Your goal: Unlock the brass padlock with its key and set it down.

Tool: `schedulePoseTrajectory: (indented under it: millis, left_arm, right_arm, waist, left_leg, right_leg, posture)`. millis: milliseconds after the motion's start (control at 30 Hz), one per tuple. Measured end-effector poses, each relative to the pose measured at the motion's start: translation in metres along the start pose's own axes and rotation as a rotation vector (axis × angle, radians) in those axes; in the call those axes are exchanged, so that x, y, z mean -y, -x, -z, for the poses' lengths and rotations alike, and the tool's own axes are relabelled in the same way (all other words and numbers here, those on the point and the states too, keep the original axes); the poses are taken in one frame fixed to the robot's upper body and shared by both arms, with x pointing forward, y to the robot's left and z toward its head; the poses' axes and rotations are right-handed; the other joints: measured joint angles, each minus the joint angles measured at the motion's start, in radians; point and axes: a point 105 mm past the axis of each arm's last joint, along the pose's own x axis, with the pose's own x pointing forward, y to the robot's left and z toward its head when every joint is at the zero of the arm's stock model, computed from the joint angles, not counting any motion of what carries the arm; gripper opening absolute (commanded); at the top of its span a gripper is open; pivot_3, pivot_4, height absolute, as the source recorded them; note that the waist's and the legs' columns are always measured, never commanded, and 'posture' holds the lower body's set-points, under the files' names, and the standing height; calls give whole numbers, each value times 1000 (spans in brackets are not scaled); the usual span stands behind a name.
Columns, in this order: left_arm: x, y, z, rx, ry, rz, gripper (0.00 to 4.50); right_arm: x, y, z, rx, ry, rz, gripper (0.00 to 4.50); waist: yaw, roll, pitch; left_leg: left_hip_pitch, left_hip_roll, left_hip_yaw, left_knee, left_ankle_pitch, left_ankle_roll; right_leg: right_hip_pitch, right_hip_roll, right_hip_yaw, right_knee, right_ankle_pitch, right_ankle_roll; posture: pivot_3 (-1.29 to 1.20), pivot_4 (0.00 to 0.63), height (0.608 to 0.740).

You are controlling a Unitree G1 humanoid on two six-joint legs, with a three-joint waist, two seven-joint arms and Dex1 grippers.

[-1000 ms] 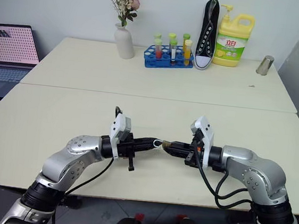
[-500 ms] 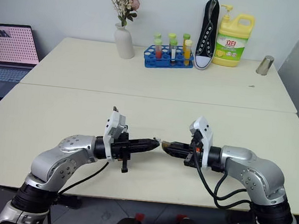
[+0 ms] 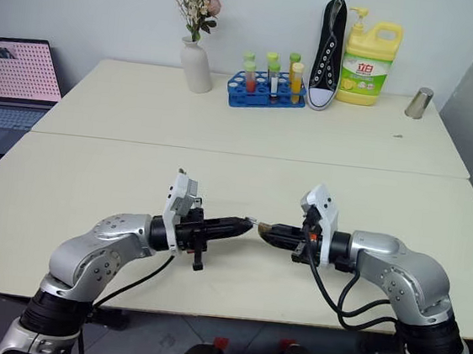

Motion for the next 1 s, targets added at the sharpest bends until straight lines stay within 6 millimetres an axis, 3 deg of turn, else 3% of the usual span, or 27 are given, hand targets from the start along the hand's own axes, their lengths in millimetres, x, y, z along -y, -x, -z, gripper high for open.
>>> schedulePoseTrajectory:
  millis: [200, 433, 767, 900, 933, 1000]
  left_arm:
    - [11, 7, 2, -10, 75, 53, 0]
    - [6, 3, -13, 61, 90, 19, 0]
    - [3, 5, -11, 36, 59, 3, 0]
    - [-5, 16, -9, -9, -87, -75, 0]
    - [-7, 20, -8, -27, -144, -90, 180]
    - [-13, 34, 0, -130, -422, -121, 583]
  right_arm:
    - [-2, -1, 2, -7, -3, -17, 151]
    - [-3, -2, 3, -11, -5, -24, 151]
    - [-3, -2, 5, -13, -10, -23, 151]
    - [-3, -2, 5, -13, -14, -20, 151]
    - [-3, -3, 5, -13, -16, -21, 151]
    - [-3, -3, 7, -18, -21, -20, 151]
  waist:
    - [1, 0, 0]
    - [2, 0, 0]
    - [1, 0, 0]
    - [0, 0, 0]
    - [0, 0, 0]
    - [1, 1, 0]
  left_leg:
    - [0, 1, 0, 0, 0, 0]
    - [0, 0, 0, 0, 0, 0]
    - [0, 0, 0, 0, 0, 0]
    - [0, 1, 1, -1, 0, 0]
    - [0, 1, 0, -1, 0, 0]
    - [0, 1, 2, -2, 0, -1]
  right_leg:
    - [0, 0, 0, 0, 0, 0]
    - [0, 0, 0, -1, 0, 0]
    - [0, 0, 0, -1, 0, 0]
    - [0, 0, 1, -1, 0, 0]
    - [0, 0, 0, -1, 0, 0]
    - [0, 0, 1, -2, 0, -1]
  posture:
    - [0, 150, 740]
    - [0, 150, 740]
    - [0, 150, 740]
    - [0, 150, 740]
    - [0, 150, 740]
    - [0, 150, 740]
